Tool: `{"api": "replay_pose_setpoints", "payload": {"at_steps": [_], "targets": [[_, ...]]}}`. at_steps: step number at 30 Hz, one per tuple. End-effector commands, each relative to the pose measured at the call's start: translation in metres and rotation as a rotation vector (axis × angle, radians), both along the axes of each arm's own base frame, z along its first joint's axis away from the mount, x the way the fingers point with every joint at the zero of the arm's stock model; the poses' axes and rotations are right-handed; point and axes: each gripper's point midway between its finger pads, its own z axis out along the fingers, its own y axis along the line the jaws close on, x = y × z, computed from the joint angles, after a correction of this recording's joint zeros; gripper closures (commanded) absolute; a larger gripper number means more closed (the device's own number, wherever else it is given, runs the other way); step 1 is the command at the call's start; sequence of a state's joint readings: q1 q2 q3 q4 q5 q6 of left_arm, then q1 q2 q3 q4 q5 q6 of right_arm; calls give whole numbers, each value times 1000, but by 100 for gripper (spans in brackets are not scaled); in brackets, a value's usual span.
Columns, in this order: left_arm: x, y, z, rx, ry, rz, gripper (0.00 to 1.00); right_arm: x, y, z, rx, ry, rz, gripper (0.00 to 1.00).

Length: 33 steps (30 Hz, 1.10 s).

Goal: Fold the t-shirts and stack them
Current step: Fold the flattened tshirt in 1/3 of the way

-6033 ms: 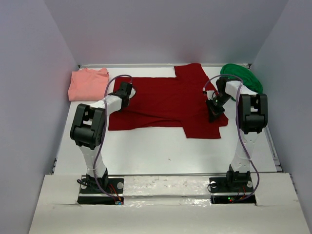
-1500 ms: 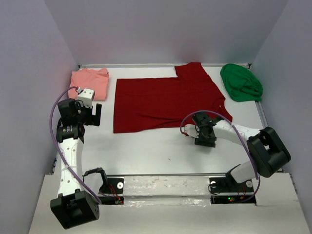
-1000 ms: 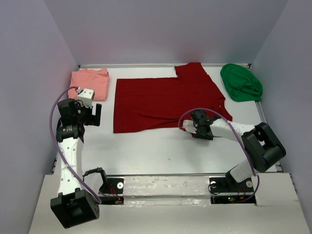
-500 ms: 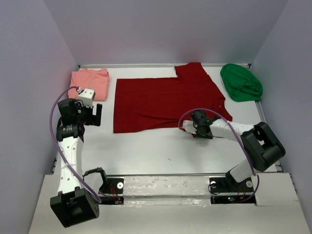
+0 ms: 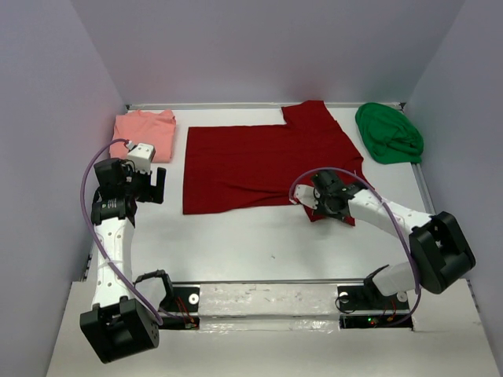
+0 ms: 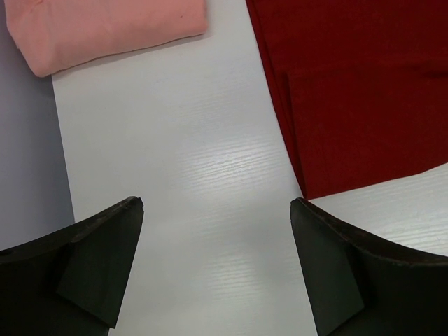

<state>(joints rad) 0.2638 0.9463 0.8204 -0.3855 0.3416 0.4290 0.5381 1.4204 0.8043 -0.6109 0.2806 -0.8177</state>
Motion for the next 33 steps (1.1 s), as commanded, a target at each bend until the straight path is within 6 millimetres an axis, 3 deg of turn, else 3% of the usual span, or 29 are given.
{"api": "replay_pose_setpoints", "payload": {"at_steps": [1,20,33], "targets": [[7,-2,22,0,-54,-21,4,22,14,37,54,-95,-7,100],[4,-3,18,1,-50,-29,4,101,31,55,-12,-305,-45,100],[7,-4,13,-11,-32,-37,4,160,11,72,-57,-444,-101,100]]}}
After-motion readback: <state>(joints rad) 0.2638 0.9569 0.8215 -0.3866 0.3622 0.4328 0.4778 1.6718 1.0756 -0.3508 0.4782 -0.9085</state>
